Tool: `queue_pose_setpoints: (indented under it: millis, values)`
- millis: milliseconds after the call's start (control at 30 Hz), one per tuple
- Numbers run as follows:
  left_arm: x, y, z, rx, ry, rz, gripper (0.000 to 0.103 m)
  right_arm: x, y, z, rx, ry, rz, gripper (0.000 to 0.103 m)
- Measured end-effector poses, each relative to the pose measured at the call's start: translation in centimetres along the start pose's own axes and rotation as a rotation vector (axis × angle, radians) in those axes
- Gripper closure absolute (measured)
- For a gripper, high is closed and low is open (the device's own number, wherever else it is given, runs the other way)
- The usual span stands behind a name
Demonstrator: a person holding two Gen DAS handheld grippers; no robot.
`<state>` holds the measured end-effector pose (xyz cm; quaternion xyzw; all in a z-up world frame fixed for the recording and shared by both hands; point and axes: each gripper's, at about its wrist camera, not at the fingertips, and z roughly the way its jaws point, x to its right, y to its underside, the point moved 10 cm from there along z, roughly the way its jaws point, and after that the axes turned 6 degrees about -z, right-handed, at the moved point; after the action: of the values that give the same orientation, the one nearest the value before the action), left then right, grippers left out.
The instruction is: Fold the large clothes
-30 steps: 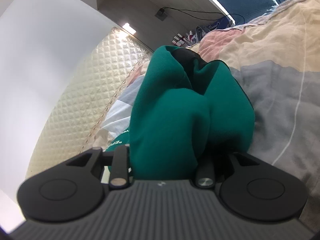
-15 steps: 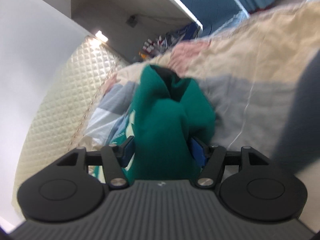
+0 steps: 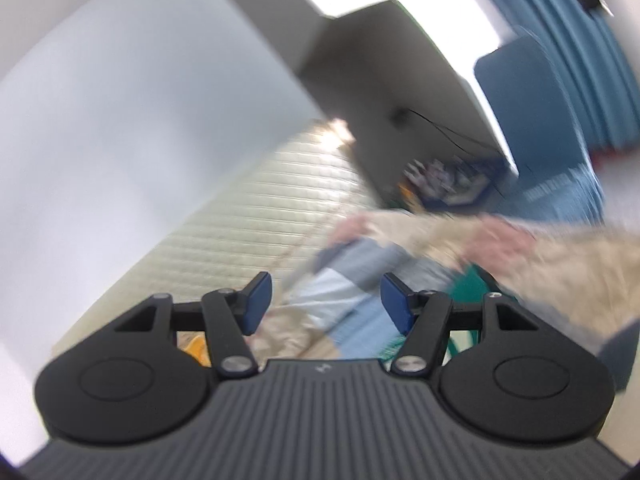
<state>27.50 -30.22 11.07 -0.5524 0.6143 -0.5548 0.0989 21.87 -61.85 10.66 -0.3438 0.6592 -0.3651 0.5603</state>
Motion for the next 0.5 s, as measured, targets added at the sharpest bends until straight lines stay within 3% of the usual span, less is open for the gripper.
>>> queue_pose_setpoints:
  millis: [267,500]
  values:
    - [3.0,-1.4,-10.1,0.074,-0.033,0.146,0.039,-9.8,-1.0,-8.4,0.033,-0.062,-0.238,0.039]
    - [2.0,1.2,-15.1,0.094,-0.069,0.208,0.039,-13.9,2.9,-14.2,0.022,-0.089,-0.324,0.039]
